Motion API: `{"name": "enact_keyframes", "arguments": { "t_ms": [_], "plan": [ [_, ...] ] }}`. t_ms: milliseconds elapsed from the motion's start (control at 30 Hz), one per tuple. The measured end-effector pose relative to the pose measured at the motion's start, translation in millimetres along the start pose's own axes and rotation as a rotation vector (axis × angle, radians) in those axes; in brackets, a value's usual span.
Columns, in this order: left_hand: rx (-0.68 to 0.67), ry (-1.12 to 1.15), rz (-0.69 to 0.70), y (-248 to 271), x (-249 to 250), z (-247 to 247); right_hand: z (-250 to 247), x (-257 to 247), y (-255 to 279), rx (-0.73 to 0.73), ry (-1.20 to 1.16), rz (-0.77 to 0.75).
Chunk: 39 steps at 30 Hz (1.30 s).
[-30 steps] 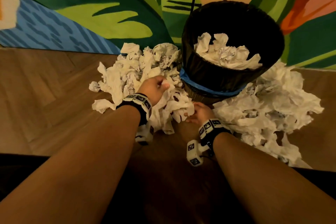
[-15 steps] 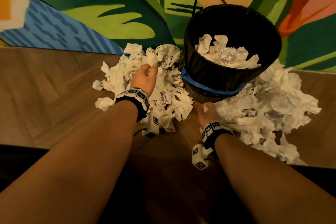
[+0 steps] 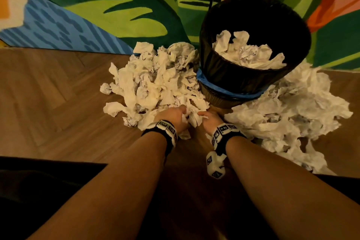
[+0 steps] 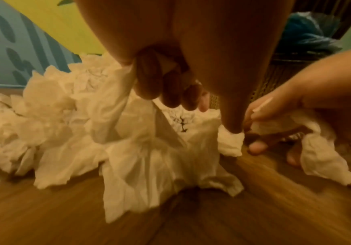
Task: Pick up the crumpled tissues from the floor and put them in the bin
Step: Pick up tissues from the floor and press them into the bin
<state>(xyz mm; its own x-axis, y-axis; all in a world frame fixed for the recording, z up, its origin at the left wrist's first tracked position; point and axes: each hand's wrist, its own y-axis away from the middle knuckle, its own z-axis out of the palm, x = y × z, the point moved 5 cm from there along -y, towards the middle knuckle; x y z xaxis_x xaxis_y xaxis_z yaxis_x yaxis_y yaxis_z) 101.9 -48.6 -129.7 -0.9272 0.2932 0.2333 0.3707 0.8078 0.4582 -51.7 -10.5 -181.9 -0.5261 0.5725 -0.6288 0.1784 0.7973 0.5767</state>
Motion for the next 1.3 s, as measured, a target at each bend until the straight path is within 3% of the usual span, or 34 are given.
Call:
{"name": "enact_keyframes", "arguments": {
  "t_ms": [167, 267, 400, 533, 667, 833, 1000, 1100, 1300],
  "plan": [
    [0.007, -0.102, -0.050, -3, -2, 17, -16, 5, 8, 0.169, -0.002, 0.021],
    [0.013, -0.107, -0.047, -5, -4, 14, -28, 14, 14, 0.308, -0.133, 0.026],
    [0.105, 0.166, -0.073, -5, -12, 0, -31, 22, 13, 0.322, -0.282, 0.103],
    [0.249, 0.495, -0.114, 2, -22, -16, -33, 25, 15, 0.310, -0.228, 0.139],
    [0.394, 0.587, -0.167, 7, -31, -28, -35, 25, 22, 0.319, -0.278, 0.174],
    [0.467, 0.689, -0.140, 14, -28, -47, -49, 21, 34, 0.358, -0.267, 0.195],
    [0.442, 0.651, -0.080, 21, -16, -66, -53, 9, 43, 0.327, -0.228, 0.105],
    [0.448, 0.643, -0.063, 23, -13, -79, -54, 2, 46, 0.297, -0.344, 0.038],
    [0.383, 0.890, -0.096, 27, -13, -93, -61, -20, 63, 0.352, -0.144, -0.103]
  ]
}}
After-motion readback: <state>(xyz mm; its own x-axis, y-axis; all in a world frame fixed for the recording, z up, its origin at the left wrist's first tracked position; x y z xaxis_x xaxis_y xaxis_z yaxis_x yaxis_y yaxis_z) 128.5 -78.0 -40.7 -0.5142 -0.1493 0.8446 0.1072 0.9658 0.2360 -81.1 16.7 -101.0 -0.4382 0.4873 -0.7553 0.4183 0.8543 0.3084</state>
